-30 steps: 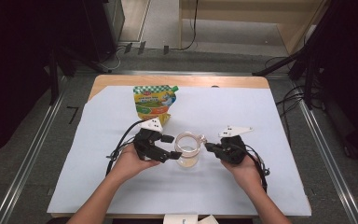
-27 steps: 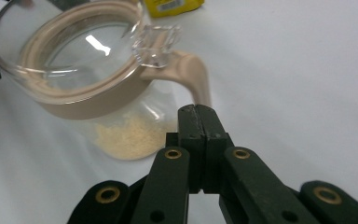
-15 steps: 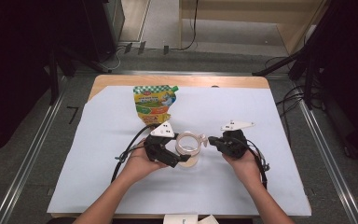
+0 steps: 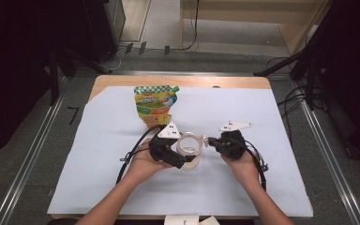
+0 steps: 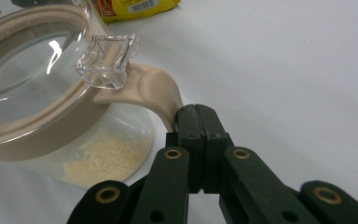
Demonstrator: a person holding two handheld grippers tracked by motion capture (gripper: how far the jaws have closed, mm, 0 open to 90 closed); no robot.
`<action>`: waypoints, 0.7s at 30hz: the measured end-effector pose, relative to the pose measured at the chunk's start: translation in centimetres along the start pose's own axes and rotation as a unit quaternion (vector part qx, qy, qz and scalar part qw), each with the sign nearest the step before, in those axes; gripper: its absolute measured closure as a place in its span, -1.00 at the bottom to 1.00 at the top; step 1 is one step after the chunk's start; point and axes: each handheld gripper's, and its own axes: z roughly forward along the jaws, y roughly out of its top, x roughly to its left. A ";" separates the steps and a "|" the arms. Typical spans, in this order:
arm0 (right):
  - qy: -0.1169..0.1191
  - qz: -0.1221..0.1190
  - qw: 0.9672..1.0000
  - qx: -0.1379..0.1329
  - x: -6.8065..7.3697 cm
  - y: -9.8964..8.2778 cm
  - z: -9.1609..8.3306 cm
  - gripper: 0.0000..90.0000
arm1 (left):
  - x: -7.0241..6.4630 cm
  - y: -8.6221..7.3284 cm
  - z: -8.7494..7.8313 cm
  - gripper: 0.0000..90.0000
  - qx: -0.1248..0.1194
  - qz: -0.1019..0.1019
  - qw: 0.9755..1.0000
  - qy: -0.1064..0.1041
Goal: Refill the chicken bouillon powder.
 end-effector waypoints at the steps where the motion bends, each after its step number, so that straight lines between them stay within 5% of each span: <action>1: 0.000 0.000 1.000 0.000 0.0 0.0 0.0 1.00 | 0.0 0.0 0.0 -0.76 0.002 0.000 1.000 0.001; 21: -0.003 0.001 1.000 0.007 0.1 -0.1 0.0 1.00 | -0.2 1.6 -0.9 -0.75 -0.005 0.003 1.000 -0.003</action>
